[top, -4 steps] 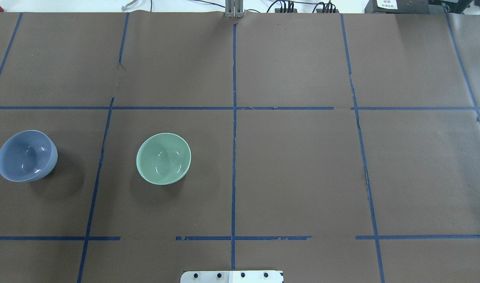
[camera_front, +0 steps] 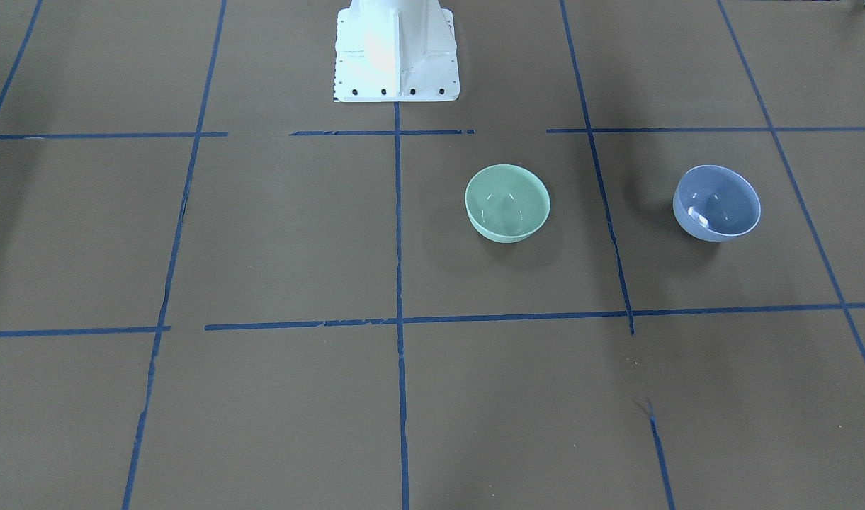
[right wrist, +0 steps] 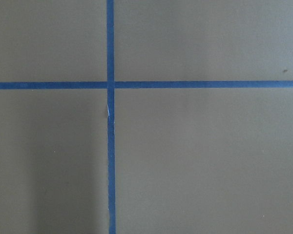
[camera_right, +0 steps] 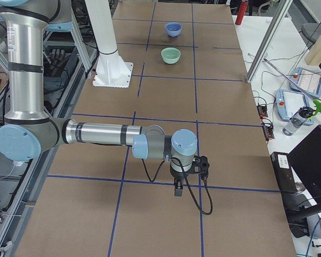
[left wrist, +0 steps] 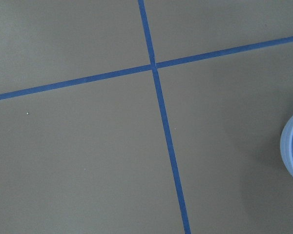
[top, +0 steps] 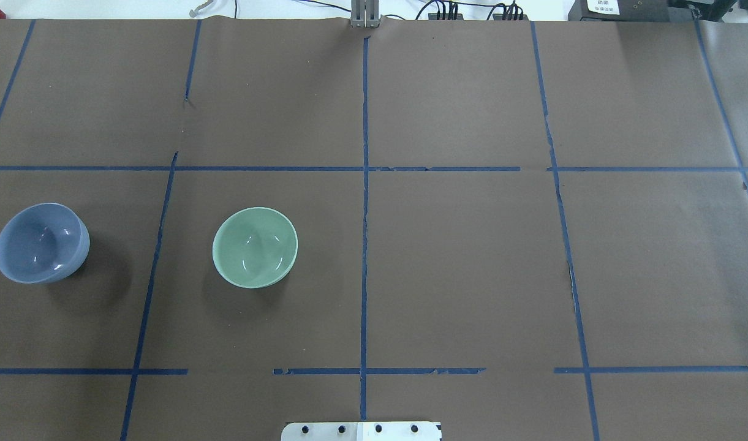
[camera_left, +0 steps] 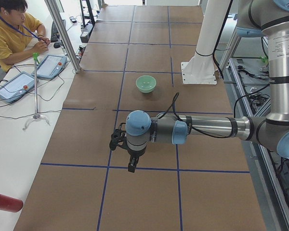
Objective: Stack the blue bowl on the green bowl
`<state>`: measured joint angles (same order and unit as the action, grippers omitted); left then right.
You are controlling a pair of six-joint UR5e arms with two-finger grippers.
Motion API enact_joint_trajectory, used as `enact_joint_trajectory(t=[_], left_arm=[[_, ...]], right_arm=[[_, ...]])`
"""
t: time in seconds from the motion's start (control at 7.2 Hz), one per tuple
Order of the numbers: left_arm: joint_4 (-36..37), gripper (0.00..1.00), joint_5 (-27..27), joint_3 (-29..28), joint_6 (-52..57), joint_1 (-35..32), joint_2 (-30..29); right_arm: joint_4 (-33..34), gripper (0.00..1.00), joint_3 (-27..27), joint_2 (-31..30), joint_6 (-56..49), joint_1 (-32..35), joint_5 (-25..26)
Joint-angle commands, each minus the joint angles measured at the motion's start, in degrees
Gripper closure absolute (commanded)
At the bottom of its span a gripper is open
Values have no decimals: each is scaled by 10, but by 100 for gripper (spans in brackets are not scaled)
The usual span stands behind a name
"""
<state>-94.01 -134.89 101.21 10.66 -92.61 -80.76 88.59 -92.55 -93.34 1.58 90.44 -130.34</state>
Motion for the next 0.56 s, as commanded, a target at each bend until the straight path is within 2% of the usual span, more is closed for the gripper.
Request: enact_joint_trajectory(t=[0.0,0.28,0.42], left_arm=[[-28,0,3,-15,0,3,-24],[-48,0,2,-9,-8,23,-25],[-87,0,6,-9,-108,43,-25]], right_arm=[[1,0,0,0,0,0,0],[0,0,0,0,0,0,0],[0,0,0,0,0,0,0]])
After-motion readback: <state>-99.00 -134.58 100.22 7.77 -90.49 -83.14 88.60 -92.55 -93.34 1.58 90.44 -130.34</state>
